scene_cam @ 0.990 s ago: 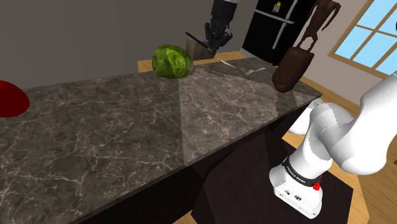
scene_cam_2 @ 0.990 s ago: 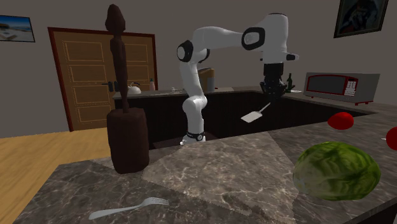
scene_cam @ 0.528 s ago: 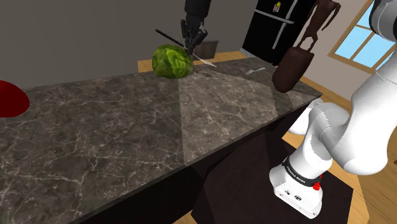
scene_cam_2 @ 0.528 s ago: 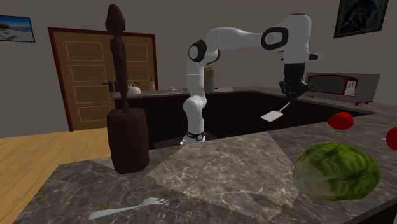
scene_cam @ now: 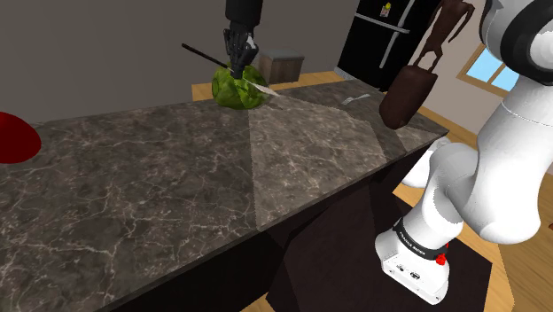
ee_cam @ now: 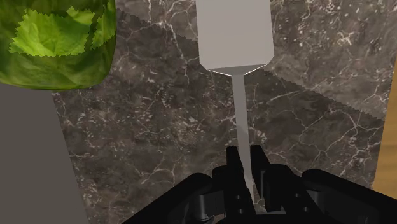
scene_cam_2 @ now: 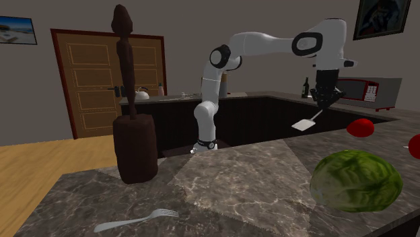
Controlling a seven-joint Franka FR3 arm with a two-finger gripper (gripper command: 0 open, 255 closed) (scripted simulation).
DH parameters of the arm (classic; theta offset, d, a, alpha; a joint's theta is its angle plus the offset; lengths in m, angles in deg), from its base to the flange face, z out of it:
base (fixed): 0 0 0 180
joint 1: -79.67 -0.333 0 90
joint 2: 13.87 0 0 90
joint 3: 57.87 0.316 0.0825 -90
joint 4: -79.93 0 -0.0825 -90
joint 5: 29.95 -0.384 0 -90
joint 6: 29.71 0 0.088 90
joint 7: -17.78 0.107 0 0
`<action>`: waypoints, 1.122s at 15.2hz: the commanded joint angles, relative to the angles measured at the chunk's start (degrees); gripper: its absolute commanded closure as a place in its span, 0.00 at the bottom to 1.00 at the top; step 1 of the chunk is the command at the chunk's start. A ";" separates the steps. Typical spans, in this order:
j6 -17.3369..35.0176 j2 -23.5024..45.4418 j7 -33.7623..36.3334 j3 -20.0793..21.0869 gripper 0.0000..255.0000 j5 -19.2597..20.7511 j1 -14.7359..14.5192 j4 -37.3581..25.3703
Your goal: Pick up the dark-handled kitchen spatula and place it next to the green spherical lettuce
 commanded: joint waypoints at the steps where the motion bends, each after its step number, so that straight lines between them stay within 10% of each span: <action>1: 1.62 -0.17 -0.06 0.03 1.00 0.04 -0.08 1.76; 17: 13.77 0.30 -0.97 0.31 1.00 -0.48 -0.41 13.51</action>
